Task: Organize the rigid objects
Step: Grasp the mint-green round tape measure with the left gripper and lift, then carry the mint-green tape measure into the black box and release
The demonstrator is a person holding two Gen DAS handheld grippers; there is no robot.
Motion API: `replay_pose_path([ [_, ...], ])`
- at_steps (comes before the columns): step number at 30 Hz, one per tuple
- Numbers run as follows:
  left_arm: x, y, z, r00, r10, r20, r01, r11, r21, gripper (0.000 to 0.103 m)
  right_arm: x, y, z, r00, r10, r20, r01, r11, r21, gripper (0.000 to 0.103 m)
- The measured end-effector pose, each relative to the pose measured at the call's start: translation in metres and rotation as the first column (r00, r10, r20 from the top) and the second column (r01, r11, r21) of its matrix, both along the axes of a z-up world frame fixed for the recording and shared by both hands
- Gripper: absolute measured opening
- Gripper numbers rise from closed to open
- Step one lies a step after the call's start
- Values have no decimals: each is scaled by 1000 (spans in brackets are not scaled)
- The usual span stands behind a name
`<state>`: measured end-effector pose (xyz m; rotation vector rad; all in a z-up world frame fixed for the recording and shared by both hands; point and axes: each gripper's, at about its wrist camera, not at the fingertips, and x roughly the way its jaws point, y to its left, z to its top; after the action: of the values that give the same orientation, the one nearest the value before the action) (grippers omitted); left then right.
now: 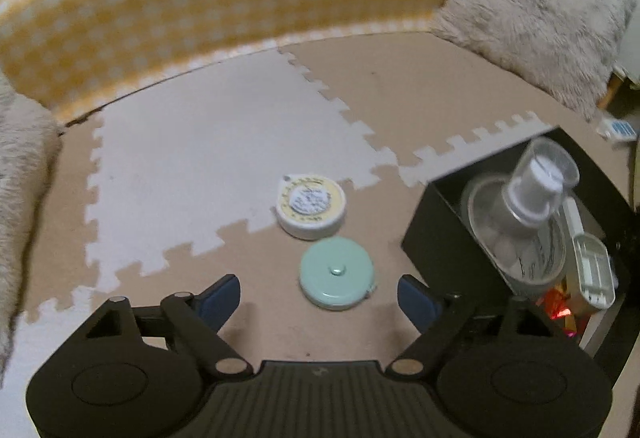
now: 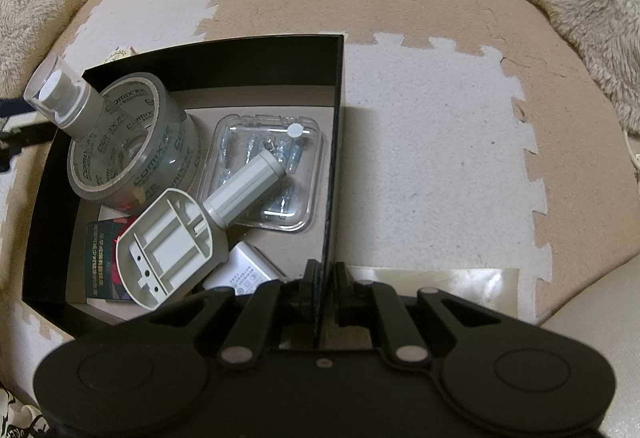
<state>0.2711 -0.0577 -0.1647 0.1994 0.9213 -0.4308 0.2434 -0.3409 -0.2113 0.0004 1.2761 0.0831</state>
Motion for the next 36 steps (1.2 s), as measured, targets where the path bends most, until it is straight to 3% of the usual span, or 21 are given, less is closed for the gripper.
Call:
replay_pose_path([
  [3,-1,-5,-11,1000,-24,19,24,1000,14,83,0,0,0,1000,1,0,-1,1000,-1,8],
  [5,-2,-10,-16,998,-36,42,35,999,18,74,0,1,0,1000,2,0,-2,1000,-3,8],
  [13,1,-19,-26,997,-37,69,36,999,21,52,0,0,0,1000,4,0,-4,1000,-5,8],
  [20,3,-14,-21,998,-3,68,2,1000,9,51,-1,0,0,1000,4,1,-4,1000,-4,9],
  [29,1,-3,42,982,91,163,-66,986,-154,51,-1,-1,0,1000,2,1,-2,1000,0,9],
  [36,-28,-27,100,973,-5,231,54,977,-206,51,-1,-1,0,1000,2,1,-2,1000,2,8],
])
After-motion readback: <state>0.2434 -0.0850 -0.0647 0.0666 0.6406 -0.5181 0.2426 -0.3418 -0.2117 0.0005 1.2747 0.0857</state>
